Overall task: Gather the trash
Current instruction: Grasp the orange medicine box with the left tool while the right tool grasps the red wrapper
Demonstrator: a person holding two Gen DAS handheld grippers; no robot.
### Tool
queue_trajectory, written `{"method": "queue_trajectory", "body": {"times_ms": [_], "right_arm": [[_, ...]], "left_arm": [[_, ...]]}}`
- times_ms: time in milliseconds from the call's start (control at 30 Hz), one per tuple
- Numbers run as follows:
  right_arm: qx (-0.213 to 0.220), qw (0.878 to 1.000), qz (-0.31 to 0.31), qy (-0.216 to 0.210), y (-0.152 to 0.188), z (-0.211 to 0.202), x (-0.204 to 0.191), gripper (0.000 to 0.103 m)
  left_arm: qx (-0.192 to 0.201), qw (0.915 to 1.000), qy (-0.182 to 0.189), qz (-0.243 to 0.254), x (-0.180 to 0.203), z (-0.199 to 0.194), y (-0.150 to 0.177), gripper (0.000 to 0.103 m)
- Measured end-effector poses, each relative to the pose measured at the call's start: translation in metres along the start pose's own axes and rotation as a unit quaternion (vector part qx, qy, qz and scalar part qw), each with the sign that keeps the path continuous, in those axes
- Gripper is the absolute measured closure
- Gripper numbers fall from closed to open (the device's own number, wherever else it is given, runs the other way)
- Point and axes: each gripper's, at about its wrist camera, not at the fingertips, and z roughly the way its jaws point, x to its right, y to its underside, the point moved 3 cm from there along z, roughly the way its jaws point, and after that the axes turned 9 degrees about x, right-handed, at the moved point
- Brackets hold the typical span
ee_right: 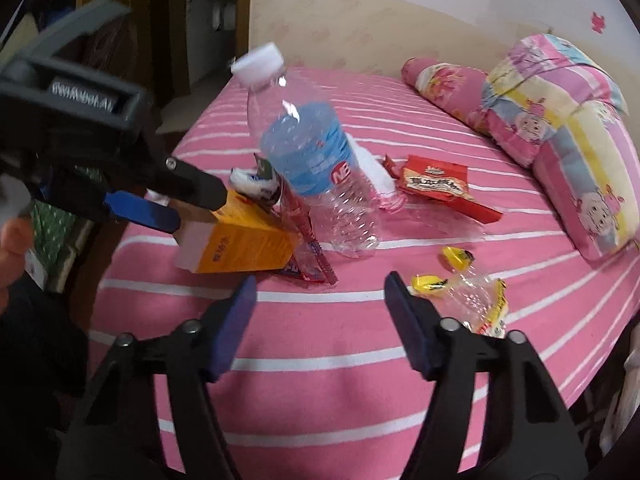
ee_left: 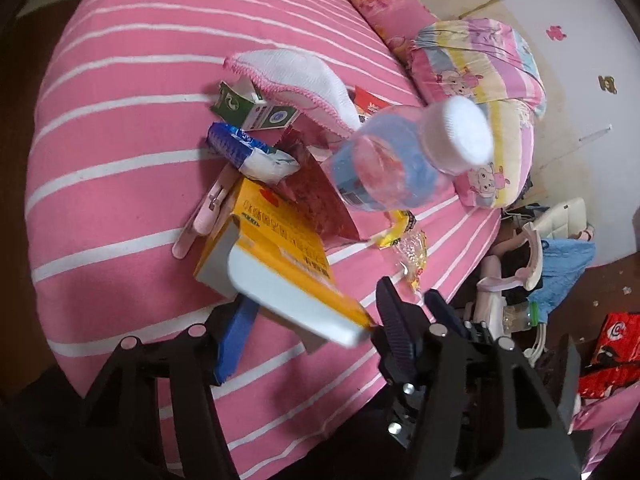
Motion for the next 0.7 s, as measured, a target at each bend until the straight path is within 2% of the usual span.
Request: {"method": "queue_trajectory", "body": {"times_ms": [100,333,433,500,633,700], "right_arm": [[-0.004,1.0,-0.015,0.0,0.001,0.015,-0.002,0.039],[-0.009,0.996,-0.083,-0.007,0.0,0.057,-0.018,0.039],[-0.021,0.994,-0.106,-0.01,0.003,0.078,-0.023,0.052],[-0.029,0.992,-0.12,-0.015,0.006,0.09,-0.026,0.078],[-0.031,0.993,-0.113,-0.02,0.008,0.095,-0.027,0.089],[-0.027,0.995,-0.095,-0.017,0.004,0.09,-0.021,0.09]], "left_arm": [[-0.008,0.9999,0.003,-0.006,-0.006,0.01,-0.004,0.054],[-0.019,0.9997,0.001,-0.014,-0.02,0.025,-0.006,0.081],[-0.021,0.9997,0.005,-0.011,-0.022,0.028,-0.007,0.086],[-0.017,0.9998,0.005,-0.003,-0.023,0.027,-0.008,0.087],[-0.009,0.9999,0.009,0.009,-0.022,0.022,-0.009,0.102],[-0.001,0.9997,0.009,0.024,-0.017,0.015,-0.009,0.102]]}}
